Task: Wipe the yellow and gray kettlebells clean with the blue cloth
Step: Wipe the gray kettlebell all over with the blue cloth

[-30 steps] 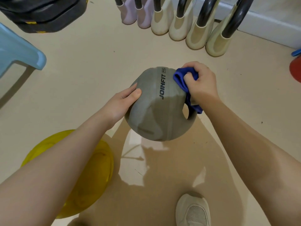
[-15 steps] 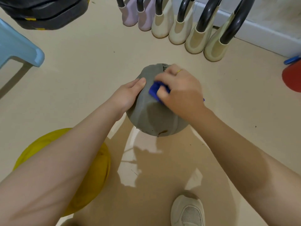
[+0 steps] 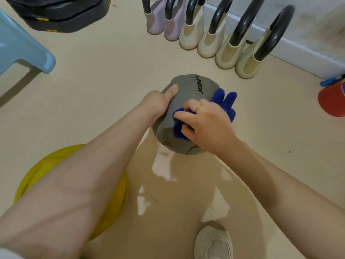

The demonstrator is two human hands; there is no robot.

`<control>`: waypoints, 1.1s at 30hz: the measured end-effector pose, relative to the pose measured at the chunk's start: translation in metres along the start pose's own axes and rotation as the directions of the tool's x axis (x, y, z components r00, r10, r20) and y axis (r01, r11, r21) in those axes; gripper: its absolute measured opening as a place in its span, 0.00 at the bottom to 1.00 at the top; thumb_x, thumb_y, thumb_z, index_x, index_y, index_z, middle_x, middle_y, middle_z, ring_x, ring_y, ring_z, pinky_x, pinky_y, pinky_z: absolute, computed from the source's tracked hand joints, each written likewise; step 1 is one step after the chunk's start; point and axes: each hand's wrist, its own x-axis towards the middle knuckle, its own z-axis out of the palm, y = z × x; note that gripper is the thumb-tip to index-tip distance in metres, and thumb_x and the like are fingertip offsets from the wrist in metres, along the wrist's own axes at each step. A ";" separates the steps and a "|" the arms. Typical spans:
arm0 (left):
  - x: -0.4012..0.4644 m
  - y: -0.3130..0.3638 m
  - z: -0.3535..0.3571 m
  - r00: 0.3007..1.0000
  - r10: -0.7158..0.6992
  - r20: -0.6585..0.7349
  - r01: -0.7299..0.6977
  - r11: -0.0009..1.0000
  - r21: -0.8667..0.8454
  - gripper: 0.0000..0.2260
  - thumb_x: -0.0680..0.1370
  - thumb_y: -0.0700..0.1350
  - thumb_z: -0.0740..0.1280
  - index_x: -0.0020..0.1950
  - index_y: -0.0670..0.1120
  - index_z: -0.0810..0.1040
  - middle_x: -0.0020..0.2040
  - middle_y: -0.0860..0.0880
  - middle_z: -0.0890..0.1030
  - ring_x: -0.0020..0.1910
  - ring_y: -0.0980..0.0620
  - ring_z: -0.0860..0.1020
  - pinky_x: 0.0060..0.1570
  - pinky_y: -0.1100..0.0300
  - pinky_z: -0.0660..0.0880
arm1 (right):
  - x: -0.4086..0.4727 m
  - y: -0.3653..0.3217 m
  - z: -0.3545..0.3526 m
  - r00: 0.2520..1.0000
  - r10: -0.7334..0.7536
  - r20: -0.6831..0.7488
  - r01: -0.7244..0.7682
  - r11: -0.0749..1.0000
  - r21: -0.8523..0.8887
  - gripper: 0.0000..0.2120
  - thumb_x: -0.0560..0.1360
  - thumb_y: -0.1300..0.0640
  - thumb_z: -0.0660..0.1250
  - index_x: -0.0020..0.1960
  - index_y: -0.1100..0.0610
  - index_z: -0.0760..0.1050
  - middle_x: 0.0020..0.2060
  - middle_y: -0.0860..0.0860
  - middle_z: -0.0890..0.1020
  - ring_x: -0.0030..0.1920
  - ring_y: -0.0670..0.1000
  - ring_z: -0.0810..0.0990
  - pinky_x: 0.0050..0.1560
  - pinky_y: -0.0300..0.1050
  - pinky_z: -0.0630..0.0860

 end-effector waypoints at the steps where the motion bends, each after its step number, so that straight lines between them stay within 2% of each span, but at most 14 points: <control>1: 0.003 0.001 0.002 1.000 0.001 -0.016 0.000 0.999 0.053 0.29 0.78 0.64 0.54 0.57 0.39 0.76 0.50 0.44 0.76 0.47 0.45 0.73 0.47 0.59 0.66 | 0.000 0.007 -0.001 0.993 0.102 -0.056 -0.099 0.994 0.054 0.13 0.70 0.57 0.58 0.45 0.56 0.81 0.39 0.56 0.80 0.33 0.57 0.74 0.32 0.44 0.69; 4: 0.008 0.005 0.008 0.999 0.024 -0.028 -0.021 0.994 0.107 0.31 0.78 0.65 0.52 0.58 0.38 0.75 0.51 0.44 0.76 0.48 0.46 0.73 0.49 0.57 0.66 | 0.003 0.020 -0.004 0.857 0.472 -0.209 -0.420 0.873 0.250 0.13 0.71 0.57 0.61 0.52 0.54 0.80 0.45 0.55 0.79 0.41 0.58 0.76 0.39 0.48 0.73; 7: 0.005 -0.012 0.002 0.990 0.140 -0.028 -0.138 0.988 0.071 0.27 0.80 0.61 0.51 0.56 0.41 0.78 0.54 0.45 0.79 0.53 0.45 0.76 0.53 0.56 0.70 | 0.000 0.014 0.004 0.931 0.291 -0.218 -0.280 0.957 0.081 0.11 0.71 0.60 0.63 0.51 0.57 0.80 0.43 0.57 0.80 0.37 0.60 0.75 0.34 0.49 0.73; 9: -0.001 -0.041 -0.007 0.962 0.272 0.041 -0.272 0.962 0.003 0.21 0.81 0.57 0.51 0.61 0.49 0.77 0.59 0.52 0.77 0.59 0.53 0.74 0.56 0.62 0.69 | 0.000 0.020 0.003 0.948 0.236 -0.212 -0.228 0.972 0.062 0.11 0.72 0.60 0.62 0.51 0.58 0.80 0.43 0.57 0.79 0.37 0.60 0.76 0.33 0.47 0.72; 10: -0.004 -0.055 -0.012 0.940 0.324 0.105 -0.324 0.946 -0.022 0.19 0.81 0.57 0.51 0.65 0.53 0.74 0.62 0.57 0.74 0.62 0.57 0.71 0.59 0.64 0.66 | 0.003 0.026 0.003 0.923 0.321 -0.213 -0.303 0.946 0.112 0.12 0.73 0.59 0.62 0.53 0.57 0.79 0.45 0.57 0.79 0.40 0.59 0.76 0.35 0.47 0.71; 12: 0.001 -0.076 -0.015 0.878 0.434 0.203 -0.461 0.880 0.112 0.23 0.77 0.62 0.52 0.68 0.54 0.70 0.64 0.58 0.72 0.65 0.56 0.67 0.66 0.56 0.63 | 0.008 0.037 0.006 0.782 0.578 -0.232 -0.530 0.814 0.240 0.13 0.75 0.57 0.60 0.57 0.55 0.77 0.50 0.56 0.77 0.47 0.57 0.76 0.39 0.46 0.69; 13: 0.006 -0.082 -0.014 0.849 0.479 0.224 -0.524 0.820 0.230 0.27 0.74 0.65 0.53 0.66 0.52 0.71 0.62 0.55 0.73 0.64 0.54 0.67 0.66 0.52 0.63 | 0.010 0.041 0.009 0.718 0.655 -0.233 -0.599 0.753 0.273 0.13 0.76 0.56 0.60 0.58 0.54 0.76 0.51 0.55 0.76 0.49 0.55 0.75 0.41 0.44 0.67; 15: 0.010 -0.080 -0.013 0.801 0.557 0.219 -0.597 0.722 0.349 0.29 0.70 0.68 0.53 0.58 0.48 0.74 0.50 0.53 0.74 0.54 0.50 0.69 0.57 0.53 0.64 | 0.012 0.045 0.011 0.685 0.688 -0.239 -0.633 0.725 0.272 0.13 0.76 0.56 0.59 0.59 0.53 0.75 0.52 0.54 0.75 0.49 0.53 0.74 0.41 0.42 0.65; 17: 0.012 -0.076 -0.014 0.784 0.596 0.174 -0.611 0.693 0.383 0.23 0.69 0.68 0.53 0.45 0.50 0.70 0.39 0.57 0.69 0.44 0.51 0.67 0.50 0.55 0.62 | 0.012 0.042 0.008 0.717 0.659 -0.229 -0.599 0.750 0.282 0.13 0.77 0.56 0.59 0.60 0.53 0.75 0.52 0.54 0.75 0.49 0.53 0.74 0.41 0.40 0.64; 21: 0.011 -0.067 -0.011 0.774 0.560 0.293 -0.632 0.665 0.398 0.21 0.67 0.71 0.53 0.34 0.54 0.62 0.33 0.55 0.68 0.36 0.53 0.68 0.53 0.52 0.63 | 0.001 0.029 -0.001 0.894 0.416 -0.167 -0.366 0.892 0.265 0.12 0.76 0.55 0.61 0.58 0.53 0.76 0.51 0.53 0.76 0.46 0.48 0.73 0.42 0.38 0.63; 24: 0.001 -0.058 0.005 0.788 0.519 0.333 -0.611 0.728 0.311 0.16 0.71 0.65 0.58 0.39 0.53 0.70 0.39 0.55 0.75 0.42 0.50 0.74 0.44 0.57 0.68 | 0.005 0.042 -0.009 0.952 0.294 -0.088 -0.272 0.941 0.202 0.13 0.76 0.53 0.61 0.59 0.53 0.75 0.52 0.54 0.75 0.47 0.52 0.74 0.43 0.42 0.67; 27: 0.001 -0.051 0.018 0.856 0.495 0.149 -0.516 0.841 0.166 0.08 0.79 0.52 0.61 0.41 0.53 0.70 0.40 0.57 0.75 0.41 0.55 0.73 0.36 0.71 0.68 | 0.020 0.068 -0.009 0.829 0.542 -0.134 -0.506 0.831 0.228 0.13 0.78 0.52 0.59 0.60 0.52 0.73 0.54 0.53 0.75 0.52 0.52 0.74 0.46 0.42 0.66; 29: 0.008 -0.046 0.018 0.888 0.458 0.044 -0.460 0.885 0.068 0.08 0.80 0.52 0.59 0.44 0.52 0.73 0.45 0.53 0.78 0.44 0.54 0.75 0.41 0.69 0.69 | 0.024 0.064 -0.003 0.811 0.565 -0.149 -0.517 0.813 0.269 0.12 0.77 0.53 0.59 0.59 0.51 0.73 0.53 0.52 0.75 0.51 0.50 0.73 0.46 0.40 0.65; 33: 0.023 -0.047 0.004 0.921 0.389 0.002 -0.384 0.910 -0.158 0.20 0.74 0.61 0.56 0.52 0.48 0.77 0.49 0.46 0.81 0.48 0.49 0.78 0.48 0.55 0.73 | 0.030 0.034 0.005 0.982 0.178 -0.065 -0.160 0.963 0.216 0.12 0.74 0.54 0.61 0.56 0.55 0.77 0.48 0.55 0.77 0.45 0.56 0.75 0.41 0.47 0.71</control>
